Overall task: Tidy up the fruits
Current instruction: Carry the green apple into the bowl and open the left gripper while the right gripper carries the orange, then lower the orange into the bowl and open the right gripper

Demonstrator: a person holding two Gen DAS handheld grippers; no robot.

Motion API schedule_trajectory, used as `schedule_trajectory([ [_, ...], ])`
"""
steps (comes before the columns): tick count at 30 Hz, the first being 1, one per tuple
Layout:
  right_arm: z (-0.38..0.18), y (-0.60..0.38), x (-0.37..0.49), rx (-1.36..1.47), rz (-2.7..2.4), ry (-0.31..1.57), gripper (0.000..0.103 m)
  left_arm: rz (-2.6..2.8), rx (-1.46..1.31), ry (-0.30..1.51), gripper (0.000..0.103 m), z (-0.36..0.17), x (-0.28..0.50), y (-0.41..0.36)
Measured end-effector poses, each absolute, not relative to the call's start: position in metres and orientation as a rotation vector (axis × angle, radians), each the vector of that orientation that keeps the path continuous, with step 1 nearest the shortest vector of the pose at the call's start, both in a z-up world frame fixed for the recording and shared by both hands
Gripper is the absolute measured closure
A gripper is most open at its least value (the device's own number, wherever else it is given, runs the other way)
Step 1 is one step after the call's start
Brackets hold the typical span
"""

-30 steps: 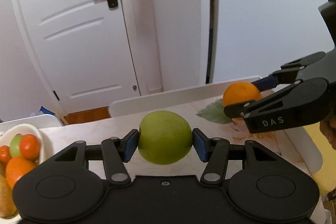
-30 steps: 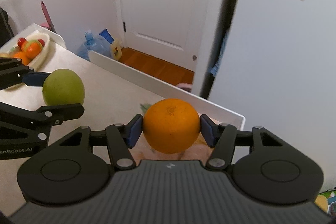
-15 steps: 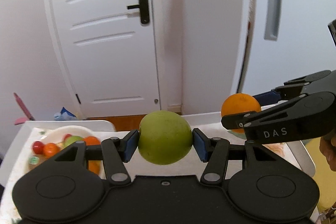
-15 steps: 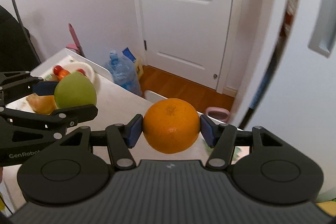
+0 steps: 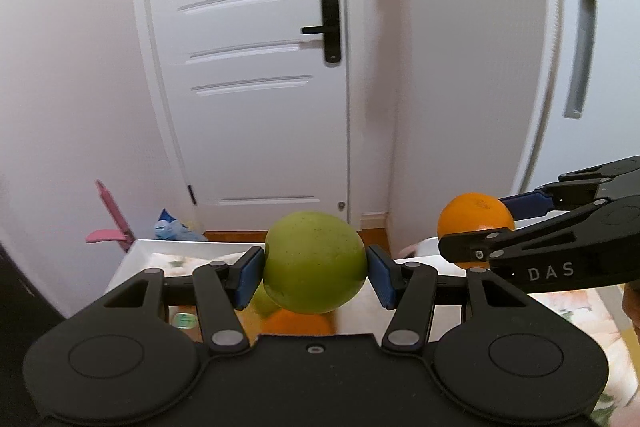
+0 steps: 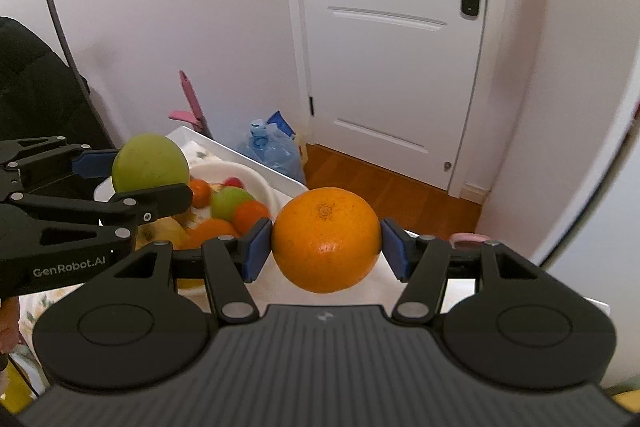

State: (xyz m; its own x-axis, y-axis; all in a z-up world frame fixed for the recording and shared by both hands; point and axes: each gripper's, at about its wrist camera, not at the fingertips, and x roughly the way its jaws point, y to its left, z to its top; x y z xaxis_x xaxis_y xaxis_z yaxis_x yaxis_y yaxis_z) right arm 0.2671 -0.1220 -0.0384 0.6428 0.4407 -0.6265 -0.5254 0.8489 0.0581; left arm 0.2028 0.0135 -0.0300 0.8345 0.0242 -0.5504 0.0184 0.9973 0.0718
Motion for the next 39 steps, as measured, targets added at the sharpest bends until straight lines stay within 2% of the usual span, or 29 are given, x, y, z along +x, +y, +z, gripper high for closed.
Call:
schedule_trajectory([
  [18, -0.065, -0.003, 0.274, -0.125, 0.548, 0.725, 0.029, 0.029, 0.093, 0.693, 0.043, -0.074, 0.216, 0.142],
  [31, -0.081, 0.024, 0.286, -0.111, 0.515, 0.758, 0.029, -0.062, 0.032, 0.79, 0.043, -0.108, 0.236, 0.163],
  [33, -0.081, 0.025, 0.288, -0.112, 0.513, 0.76, 0.029, -0.069, 0.01, 0.791, 0.039, -0.107, 0.236, 0.163],
  [35, -0.08, 0.027, 0.289, -0.113, 0.511, 0.76, 0.029, -0.076, -0.008, 0.771, 0.011, -0.104, 0.234, 0.165],
  [36, -0.08, 0.028, 0.29, -0.114, 0.51, 0.76, 0.029, -0.076, -0.018, 0.754, 0.007, -0.101, 0.233, 0.166],
  [39, -0.078, 0.029, 0.29, -0.117, 0.51, 0.76, 0.029, -0.087, -0.024, 0.746, 0.006, -0.098, 0.231, 0.167],
])
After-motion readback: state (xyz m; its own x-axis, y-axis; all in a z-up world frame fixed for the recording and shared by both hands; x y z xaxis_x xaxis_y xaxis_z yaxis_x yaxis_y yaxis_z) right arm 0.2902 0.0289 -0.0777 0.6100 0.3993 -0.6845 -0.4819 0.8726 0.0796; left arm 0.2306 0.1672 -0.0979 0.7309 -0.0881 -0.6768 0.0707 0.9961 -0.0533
